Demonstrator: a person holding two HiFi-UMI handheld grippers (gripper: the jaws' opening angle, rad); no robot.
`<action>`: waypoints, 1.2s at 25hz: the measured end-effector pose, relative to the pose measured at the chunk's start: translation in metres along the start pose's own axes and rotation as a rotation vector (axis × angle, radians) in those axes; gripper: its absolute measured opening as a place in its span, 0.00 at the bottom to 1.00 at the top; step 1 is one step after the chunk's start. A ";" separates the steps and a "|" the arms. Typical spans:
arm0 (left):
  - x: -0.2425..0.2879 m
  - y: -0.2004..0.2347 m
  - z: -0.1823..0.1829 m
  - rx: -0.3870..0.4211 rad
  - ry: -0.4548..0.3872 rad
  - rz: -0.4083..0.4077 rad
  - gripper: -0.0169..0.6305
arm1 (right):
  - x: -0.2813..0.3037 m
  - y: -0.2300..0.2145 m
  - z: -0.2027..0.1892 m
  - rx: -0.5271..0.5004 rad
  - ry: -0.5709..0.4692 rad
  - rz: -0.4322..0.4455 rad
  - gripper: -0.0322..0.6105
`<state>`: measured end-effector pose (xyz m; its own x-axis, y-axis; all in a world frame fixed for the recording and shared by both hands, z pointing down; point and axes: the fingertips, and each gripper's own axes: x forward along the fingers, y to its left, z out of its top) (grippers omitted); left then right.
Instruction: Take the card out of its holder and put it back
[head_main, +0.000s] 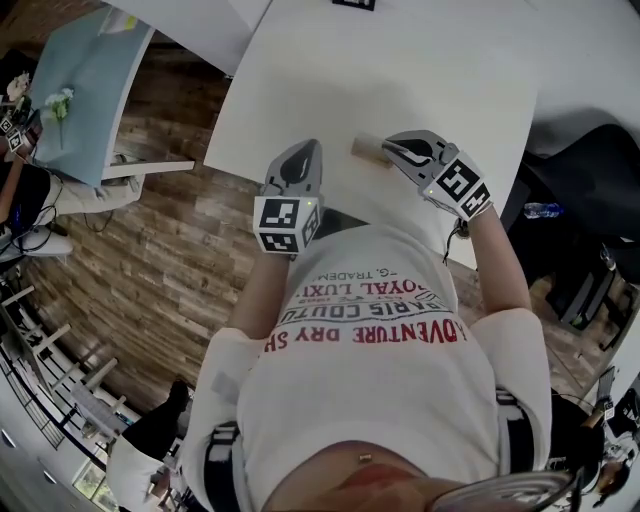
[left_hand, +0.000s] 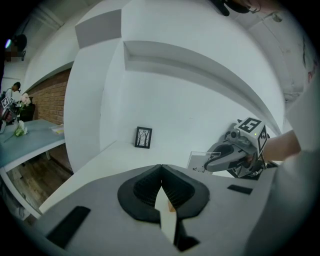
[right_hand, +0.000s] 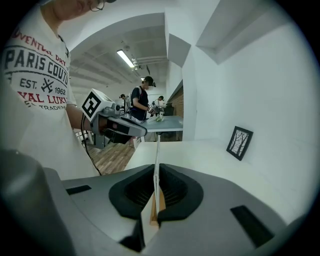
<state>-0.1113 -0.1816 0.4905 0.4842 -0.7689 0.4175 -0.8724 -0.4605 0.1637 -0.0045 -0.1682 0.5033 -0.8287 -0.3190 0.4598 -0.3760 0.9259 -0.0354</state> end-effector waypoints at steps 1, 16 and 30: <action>-0.001 0.000 -0.002 -0.003 0.001 0.004 0.06 | 0.000 0.000 0.000 -0.008 0.004 0.000 0.11; 0.000 -0.003 -0.005 -0.015 0.006 0.008 0.06 | 0.003 0.000 0.001 0.007 -0.010 0.005 0.11; 0.005 -0.001 -0.011 -0.023 0.032 0.002 0.06 | 0.012 -0.006 -0.023 0.063 -0.012 0.019 0.11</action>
<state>-0.1087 -0.1798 0.5024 0.4804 -0.7552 0.4461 -0.8749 -0.4483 0.1833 -0.0022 -0.1731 0.5293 -0.8408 -0.3043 0.4477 -0.3852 0.9174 -0.0999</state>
